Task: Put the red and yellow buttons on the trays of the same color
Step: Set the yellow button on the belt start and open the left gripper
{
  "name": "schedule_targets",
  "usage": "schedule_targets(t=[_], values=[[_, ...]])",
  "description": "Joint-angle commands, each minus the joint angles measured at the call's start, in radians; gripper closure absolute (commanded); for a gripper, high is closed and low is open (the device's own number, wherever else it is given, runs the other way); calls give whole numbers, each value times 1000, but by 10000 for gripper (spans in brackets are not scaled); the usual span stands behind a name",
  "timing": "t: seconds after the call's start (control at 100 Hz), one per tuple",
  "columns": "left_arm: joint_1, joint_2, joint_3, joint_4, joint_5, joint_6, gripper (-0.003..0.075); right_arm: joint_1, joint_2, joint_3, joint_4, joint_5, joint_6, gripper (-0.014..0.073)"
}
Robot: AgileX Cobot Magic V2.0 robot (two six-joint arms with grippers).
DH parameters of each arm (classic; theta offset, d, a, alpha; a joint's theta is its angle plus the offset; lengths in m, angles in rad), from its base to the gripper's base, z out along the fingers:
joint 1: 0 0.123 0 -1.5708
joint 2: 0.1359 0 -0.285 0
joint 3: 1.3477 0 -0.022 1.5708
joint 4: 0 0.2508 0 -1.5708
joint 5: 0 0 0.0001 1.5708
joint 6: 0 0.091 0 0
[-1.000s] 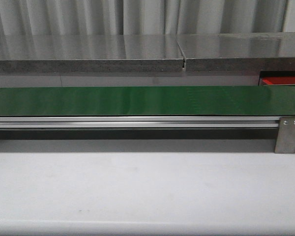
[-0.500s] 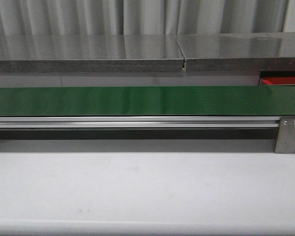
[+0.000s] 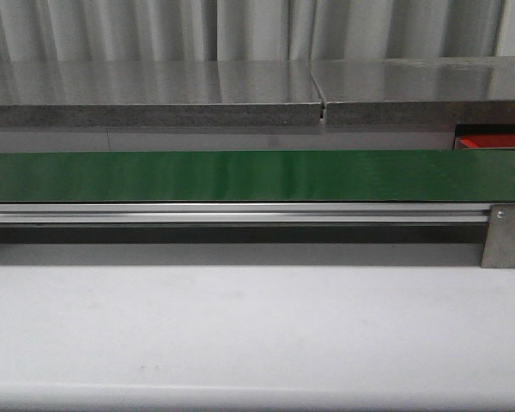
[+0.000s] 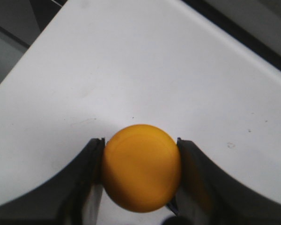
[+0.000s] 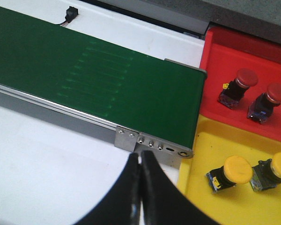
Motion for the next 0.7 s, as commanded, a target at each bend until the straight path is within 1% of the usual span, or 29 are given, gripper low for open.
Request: schedule_targets(t=[0.0,0.15,0.35,0.56,0.69], values=[[-5,-130,-57,-15,0,2,741,2,-6,-26,20,-61,-12,712],[-5,-217,-58,20,83,49,741,2,-6,-26,20,-61,-12,712],[-19,-300,-58,-12,175,49,741,2,-6,-26,20,-61,-12,712],[-97,-358,-56,-4,250,49,741,2,-6,-26,20,-61,-12,712],[-170,-365,-56,46,313,49,741,2,-6,-26,20,-61,-12,712]])
